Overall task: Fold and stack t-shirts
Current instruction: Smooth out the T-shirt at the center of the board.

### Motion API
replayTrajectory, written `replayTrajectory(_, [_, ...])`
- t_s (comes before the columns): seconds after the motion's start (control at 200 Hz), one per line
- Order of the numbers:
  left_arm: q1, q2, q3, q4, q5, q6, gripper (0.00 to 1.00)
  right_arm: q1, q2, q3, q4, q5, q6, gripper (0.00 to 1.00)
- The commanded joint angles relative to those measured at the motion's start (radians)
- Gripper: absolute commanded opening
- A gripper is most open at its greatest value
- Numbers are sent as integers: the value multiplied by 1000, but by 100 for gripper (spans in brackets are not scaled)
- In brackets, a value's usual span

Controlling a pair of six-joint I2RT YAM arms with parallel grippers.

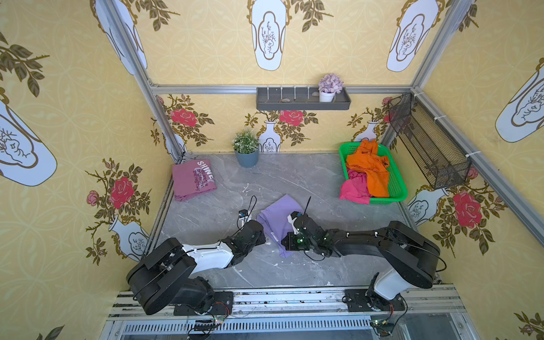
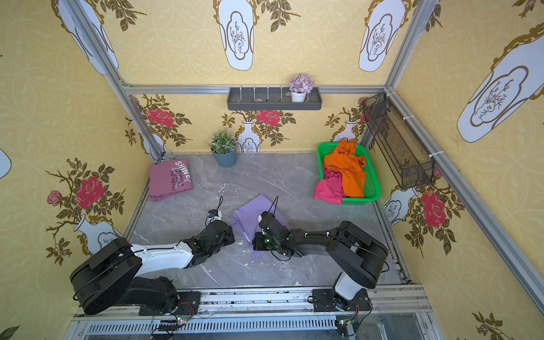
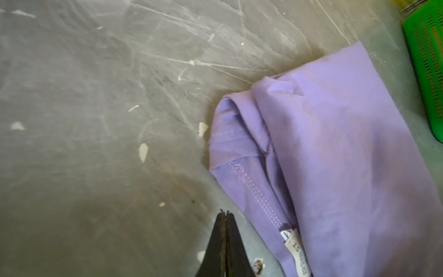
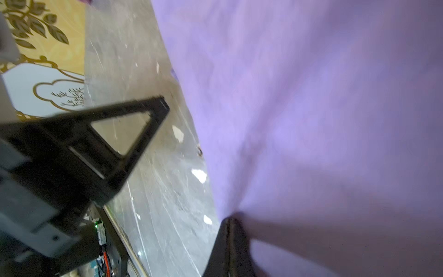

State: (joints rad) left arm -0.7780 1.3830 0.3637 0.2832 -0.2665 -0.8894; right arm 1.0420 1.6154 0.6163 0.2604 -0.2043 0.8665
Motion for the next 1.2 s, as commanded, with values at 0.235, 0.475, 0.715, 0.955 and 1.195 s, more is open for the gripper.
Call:
replayTrajectory(0.235, [34,-29,-70,-3,-9,-25,0,-16,24,43,-20,-1,4,0])
replayTrajectory(0.475, [90,-14,-75,34,18,-19,0,-208,26,350,-233,-34,-203,0])
replayTrajectory(0.715, [117,67,-75,155,76,-34,0,-202,335,465,-77,-149,-182,0])
replayTrajectory(0.955, [193,277,-93,468,280,-41,4,-216,422,345,63,-174,-122,0])
replayTrajectory(1.195, [197,591,-59,804,439,-117,4,-229,393,325,43,-161,-131,0])
